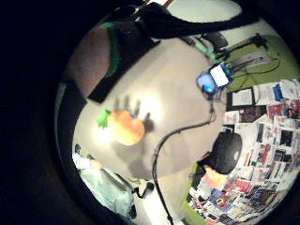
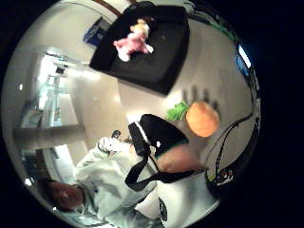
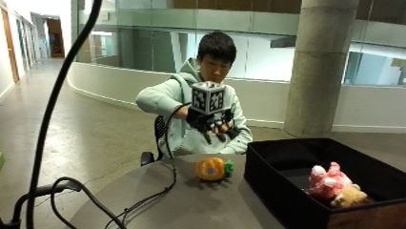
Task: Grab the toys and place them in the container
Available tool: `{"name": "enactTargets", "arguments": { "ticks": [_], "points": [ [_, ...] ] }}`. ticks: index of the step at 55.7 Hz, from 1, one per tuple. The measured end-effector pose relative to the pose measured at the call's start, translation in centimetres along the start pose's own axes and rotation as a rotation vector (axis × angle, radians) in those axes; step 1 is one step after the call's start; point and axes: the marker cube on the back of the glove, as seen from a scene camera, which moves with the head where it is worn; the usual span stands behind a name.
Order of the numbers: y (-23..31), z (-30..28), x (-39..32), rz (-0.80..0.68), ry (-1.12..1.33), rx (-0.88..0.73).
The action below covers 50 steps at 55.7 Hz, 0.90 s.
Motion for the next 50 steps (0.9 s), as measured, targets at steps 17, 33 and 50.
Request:
{"name": "enactTargets", "arguments": {
  "ticks": [17,33,50],
  "points": [
    [2.0,14.0,1.8,-0.035,-0.005,0.063],
    [0.1,13.7,0.9,-0.102,-0.131,0.076],
    [2.0,4.5,-3.9,-0.204,-0.197,-0.102]
  ]
}}
